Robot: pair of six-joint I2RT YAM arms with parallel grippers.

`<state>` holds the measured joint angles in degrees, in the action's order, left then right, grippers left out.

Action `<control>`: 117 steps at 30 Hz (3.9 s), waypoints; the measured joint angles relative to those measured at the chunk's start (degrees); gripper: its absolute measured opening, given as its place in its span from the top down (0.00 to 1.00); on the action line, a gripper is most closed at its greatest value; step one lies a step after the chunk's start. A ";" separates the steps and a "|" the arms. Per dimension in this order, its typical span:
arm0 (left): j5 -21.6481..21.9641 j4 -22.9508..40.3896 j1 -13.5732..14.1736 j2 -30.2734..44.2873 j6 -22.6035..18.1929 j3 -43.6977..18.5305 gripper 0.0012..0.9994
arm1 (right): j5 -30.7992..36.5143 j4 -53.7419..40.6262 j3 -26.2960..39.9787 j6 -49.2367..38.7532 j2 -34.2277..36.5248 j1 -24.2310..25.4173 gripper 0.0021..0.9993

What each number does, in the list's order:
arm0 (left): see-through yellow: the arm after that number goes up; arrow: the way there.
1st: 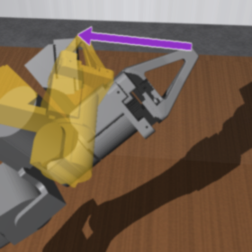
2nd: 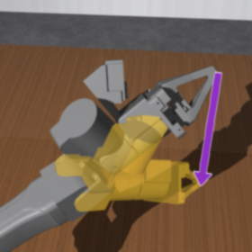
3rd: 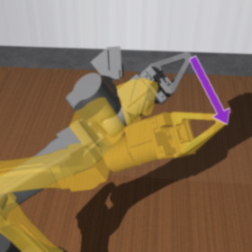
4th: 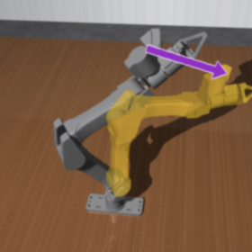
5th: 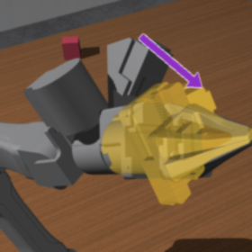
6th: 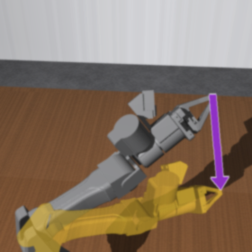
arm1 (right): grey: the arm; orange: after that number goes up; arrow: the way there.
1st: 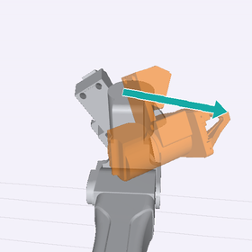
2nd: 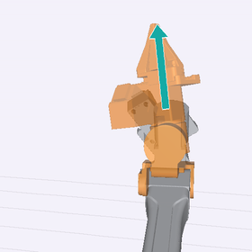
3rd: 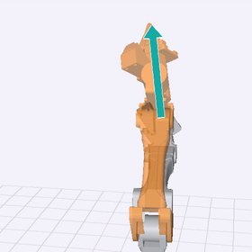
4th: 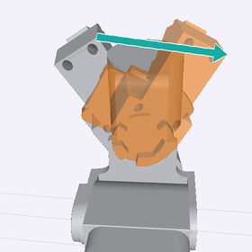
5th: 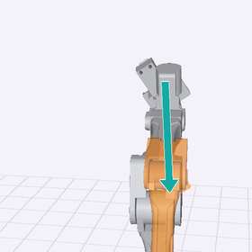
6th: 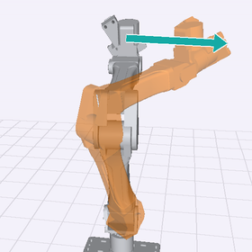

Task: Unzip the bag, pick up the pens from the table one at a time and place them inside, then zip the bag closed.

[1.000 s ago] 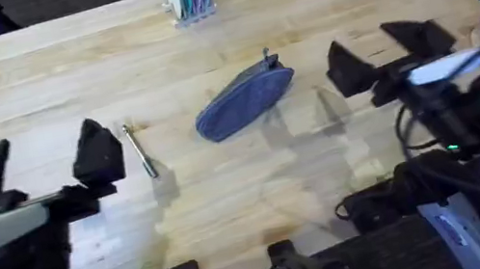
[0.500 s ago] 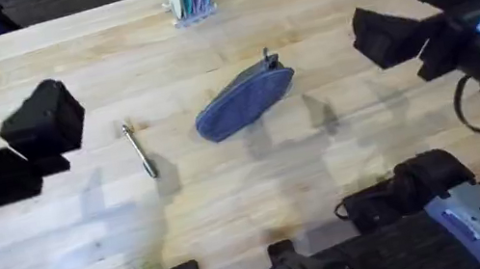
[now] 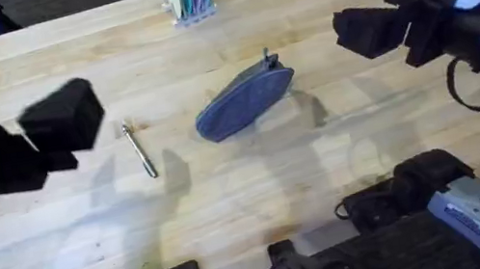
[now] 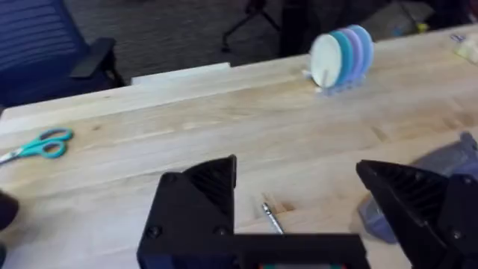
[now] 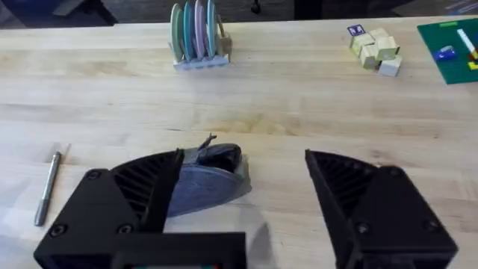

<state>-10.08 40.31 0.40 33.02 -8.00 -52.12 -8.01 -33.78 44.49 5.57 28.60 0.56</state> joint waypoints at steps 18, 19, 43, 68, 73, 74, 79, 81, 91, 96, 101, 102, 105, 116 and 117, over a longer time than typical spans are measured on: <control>-26.01 4.82 0.00 0.74 -21.65 -0.02 0.01 | -0.63 -3.41 0.02 0.02 0.00 0.00 0.00; -26.39 4.98 0.00 0.76 -21.83 -0.02 0.01 | -0.63 -3.41 0.02 0.02 0.00 0.00 0.00; -27.66 5.78 13.40 31.23 -29.49 -0.13 0.01 | -0.63 -3.43 0.02 0.04 0.00 0.00 0.00; -27.66 -5.89 18.64 52.98 -30.72 -0.13 0.01 | -0.59 -3.42 0.02 0.02 0.00 0.00 0.00; -27.66 -5.85 18.64 52.98 -30.72 -0.13 0.01 | -0.61 -2.69 0.02 0.02 0.00 0.00 0.00; -27.66 -5.88 18.64 52.98 -30.72 -0.13 0.01 | -0.61 -2.50 0.02 0.02 0.00 0.00 0.00; -27.65 -6.54 18.64 52.98 -30.83 -0.13 0.33 | -0.60 -2.23 0.02 0.02 0.00 0.00 0.00; -27.49 -6.67 18.64 52.98 -30.86 -0.13 0.63 | -0.62 -2.23 0.02 0.02 0.00 0.00 0.00; -26.69 -7.34 18.58 52.98 -31.05 -0.15 0.96 | -0.63 -4.00 0.04 3.07 0.48 0.00 0.00; -26.61 -7.37 18.58 52.98 -31.05 -0.15 0.96 | -0.63 -3.28 0.04 4.46 3.74 0.00 0.00; -26.58 -7.38 18.58 52.98 -31.05 -0.15 0.96 | -0.69 -0.83 0.04 9.33 7.70 0.00 0.00; -26.58 -7.38 18.58 52.98 -31.05 -0.15 0.96 | -0.92 -0.63 0.04 10.19 8.58 0.00 0.00; -26.58 -7.38 18.58 52.98 -31.05 -0.15 0.96 | -2.10 -0.07 0.04 12.11 12.46 0.00 0.00; -26.58 -7.38 18.58 52.98 -31.05 -0.15 0.96 | -6.45 8.05 0.04 14.01 28.11 -4.68 0.00; -26.58 -7.38 18.58 52.98 -31.05 -0.15 0.96 | -6.55 9.52 0.04 14.14 29.28 -5.61 0.00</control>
<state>-36.67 32.93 18.98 86.00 -39.05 -52.27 -14.56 -24.26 44.53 19.70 57.88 -5.06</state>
